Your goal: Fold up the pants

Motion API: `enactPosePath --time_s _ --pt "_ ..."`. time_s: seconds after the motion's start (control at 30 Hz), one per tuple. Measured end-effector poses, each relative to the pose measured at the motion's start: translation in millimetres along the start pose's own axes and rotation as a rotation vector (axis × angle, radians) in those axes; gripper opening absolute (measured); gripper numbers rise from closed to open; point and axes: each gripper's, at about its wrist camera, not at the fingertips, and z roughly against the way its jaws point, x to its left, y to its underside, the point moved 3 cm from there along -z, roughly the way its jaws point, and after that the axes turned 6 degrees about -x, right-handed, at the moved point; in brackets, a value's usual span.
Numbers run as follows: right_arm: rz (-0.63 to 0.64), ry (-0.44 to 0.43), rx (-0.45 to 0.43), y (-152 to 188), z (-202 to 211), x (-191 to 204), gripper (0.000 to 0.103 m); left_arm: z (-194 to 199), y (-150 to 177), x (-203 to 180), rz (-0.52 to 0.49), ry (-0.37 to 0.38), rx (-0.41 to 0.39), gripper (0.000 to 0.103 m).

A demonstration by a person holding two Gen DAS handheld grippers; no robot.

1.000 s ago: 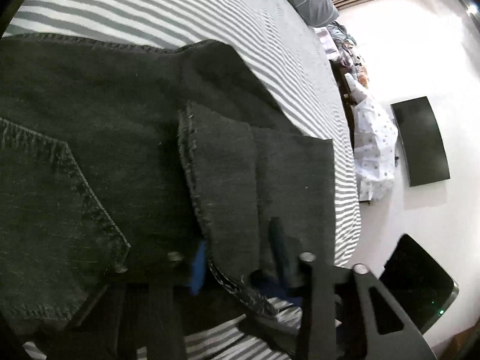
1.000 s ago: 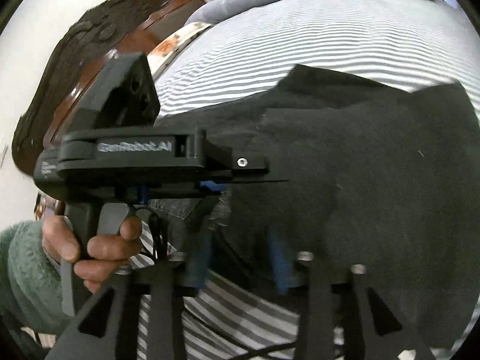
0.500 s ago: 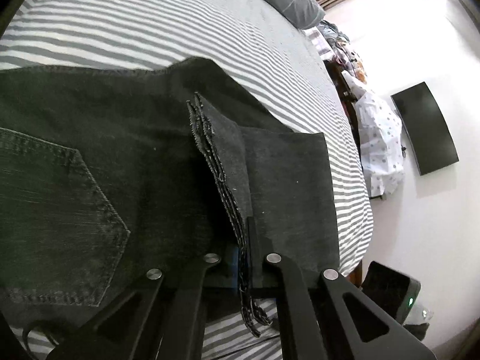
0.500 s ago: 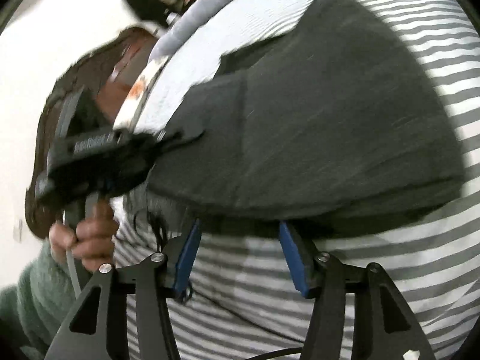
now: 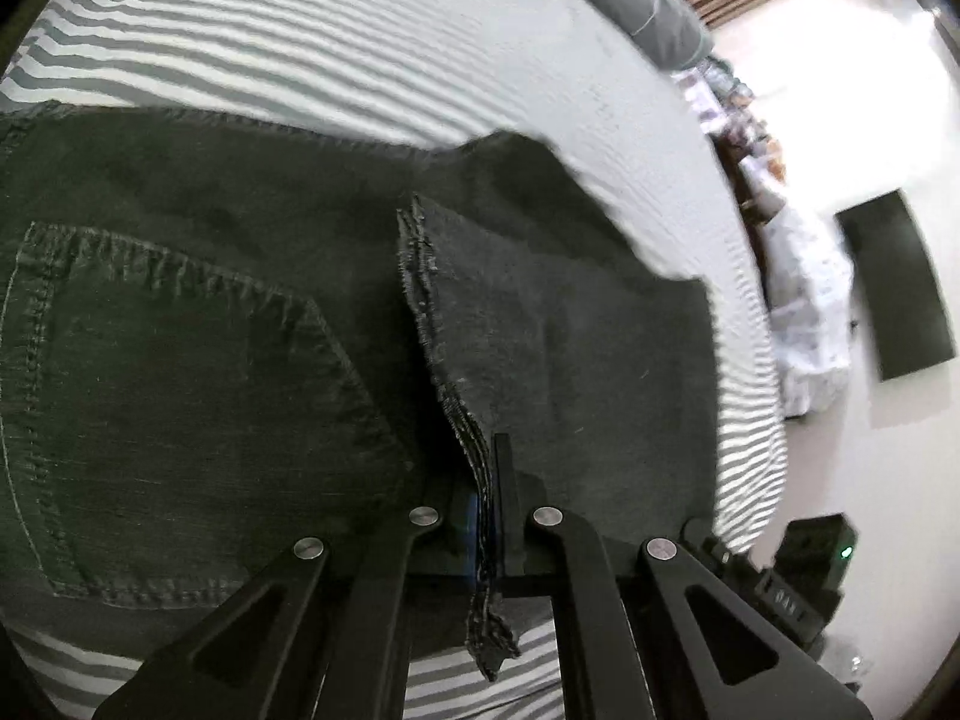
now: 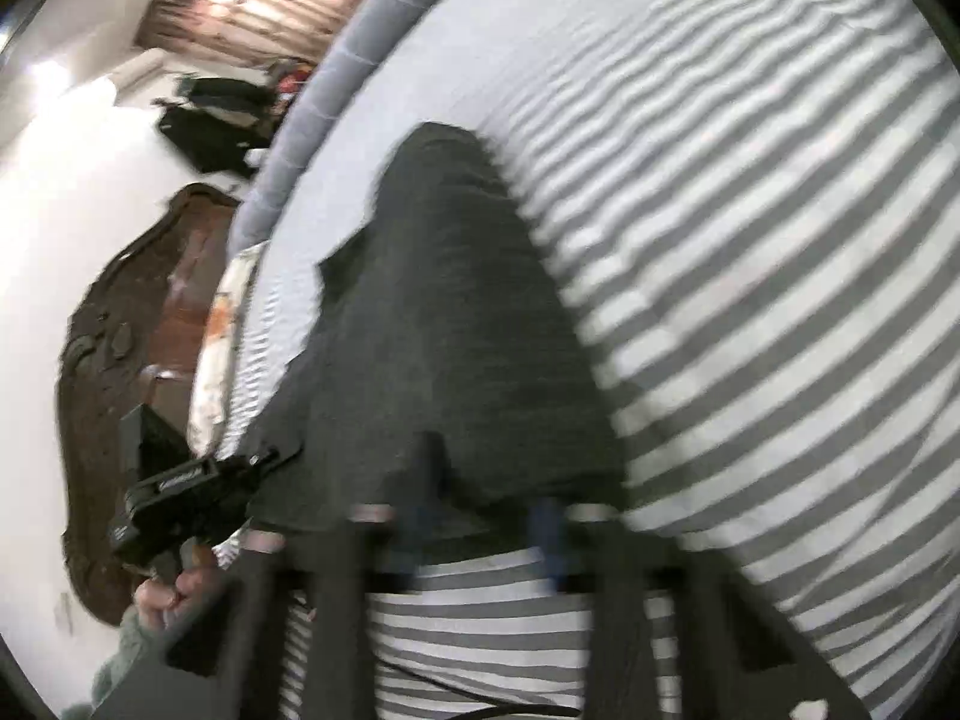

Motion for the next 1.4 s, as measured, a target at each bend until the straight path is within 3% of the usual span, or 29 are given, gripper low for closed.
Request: enactPosePath --time_s 0.27,0.33,0.4,0.5,0.7,0.83,1.07,1.4 --pt "-0.007 0.068 0.017 0.7 -7.6 -12.7 0.015 -6.6 4.7 0.0 -0.023 -0.048 0.016 0.004" --pt "0.032 0.091 0.038 -0.1 -8.6 -8.0 0.019 -4.6 4.6 -1.9 -0.048 -0.074 0.009 0.008" --pt "0.101 0.132 0.077 1.2 -10.1 2.0 0.033 -0.8 5.8 -6.9 -0.073 -0.108 0.002 0.009" --pt "0.187 0.167 0.126 10.6 -0.2 9.9 0.042 6.5 7.6 -14.7 -0.104 -0.162 -0.012 0.009" --pt "0.35 0.134 0.204 24.0 20.8 37.2 0.042 39.7 6.9 -32.8 -0.224 -0.293 -0.177 0.009" --pt "0.491 0.169 0.078 4.3 27.4 66.8 0.042 45.7 7.5 -53.4 -0.311 -0.274 -0.254 0.016" --pt "0.585 0.243 -0.007 -47.6 -13.7 95.6 0.036 9.1 27.8 -65.3 -0.418 -0.276 -0.191 0.017" --pt "0.584 0.35 0.028 -95.8 -82.6 85.4 0.03 -21.1 35.7 -49.1 -0.476 -0.359 -0.161 0.017"
